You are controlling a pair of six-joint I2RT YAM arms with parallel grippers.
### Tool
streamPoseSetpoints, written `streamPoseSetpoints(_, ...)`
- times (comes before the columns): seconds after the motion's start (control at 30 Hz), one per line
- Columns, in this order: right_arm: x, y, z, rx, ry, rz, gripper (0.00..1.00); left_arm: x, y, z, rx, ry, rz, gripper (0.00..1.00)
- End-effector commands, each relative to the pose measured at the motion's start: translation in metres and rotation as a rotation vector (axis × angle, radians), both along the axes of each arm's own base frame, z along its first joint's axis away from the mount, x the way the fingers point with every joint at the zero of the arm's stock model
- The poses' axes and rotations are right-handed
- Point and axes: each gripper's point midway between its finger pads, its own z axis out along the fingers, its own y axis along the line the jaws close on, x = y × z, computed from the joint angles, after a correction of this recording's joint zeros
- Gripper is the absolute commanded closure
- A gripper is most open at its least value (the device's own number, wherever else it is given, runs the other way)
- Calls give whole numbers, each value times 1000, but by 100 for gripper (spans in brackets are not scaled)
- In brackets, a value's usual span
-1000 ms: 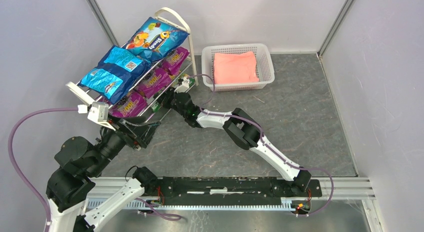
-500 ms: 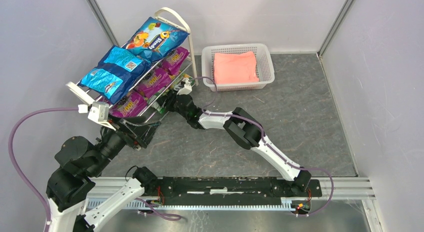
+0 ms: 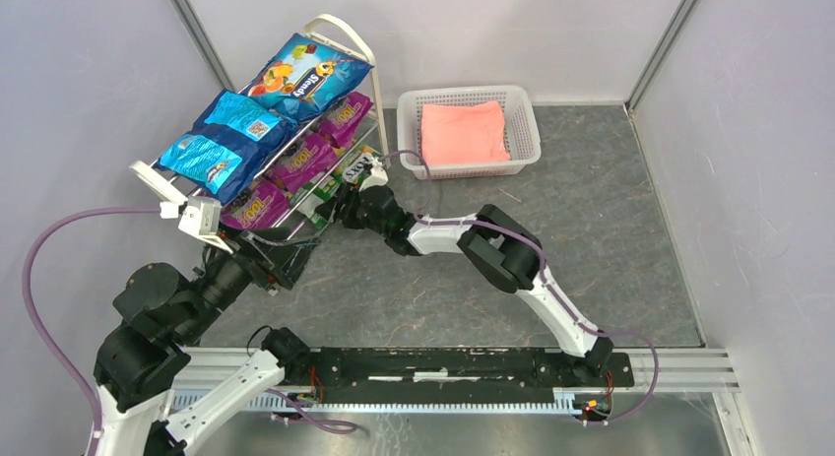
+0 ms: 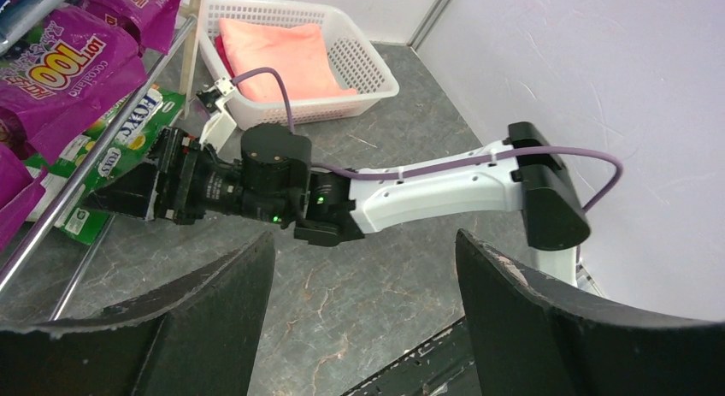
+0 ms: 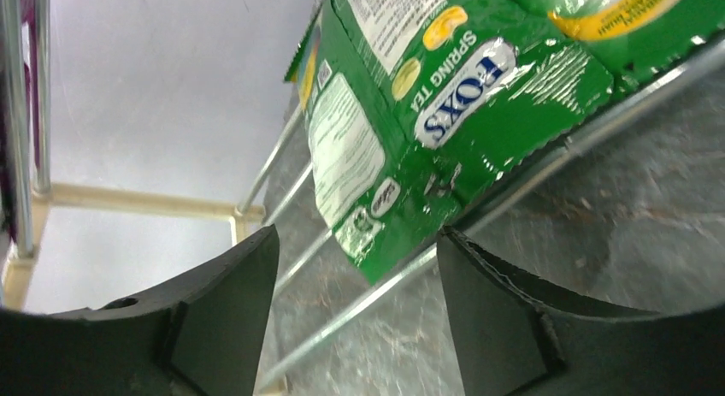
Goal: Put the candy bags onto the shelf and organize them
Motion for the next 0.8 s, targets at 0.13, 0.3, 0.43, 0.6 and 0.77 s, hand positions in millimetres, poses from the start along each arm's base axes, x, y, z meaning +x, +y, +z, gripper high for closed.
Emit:
streamPoseSetpoints(0.13,-55,-53,57,-134,-118,143,15,-1,-7,12,-10,-4,-32,14)
streamPoseSetpoints(0.3,-80,-137,55,-357,-219,103,4,4,-6,19,1,-14,-16,7)
streamPoseSetpoints(0.43,-81,-209,84,-528,-344,-7,2,6,-4,33,8,-36,-3,1)
streamPoseSetpoints(0.6,-82,-281,161,-619,-516,-176,2,4,-6,57,-31,-60,-15,0)
streamPoseSetpoints(0.77,-97,-337,264,-576,-694,-325,2,0,-5,98,-60,-145,-28,0)
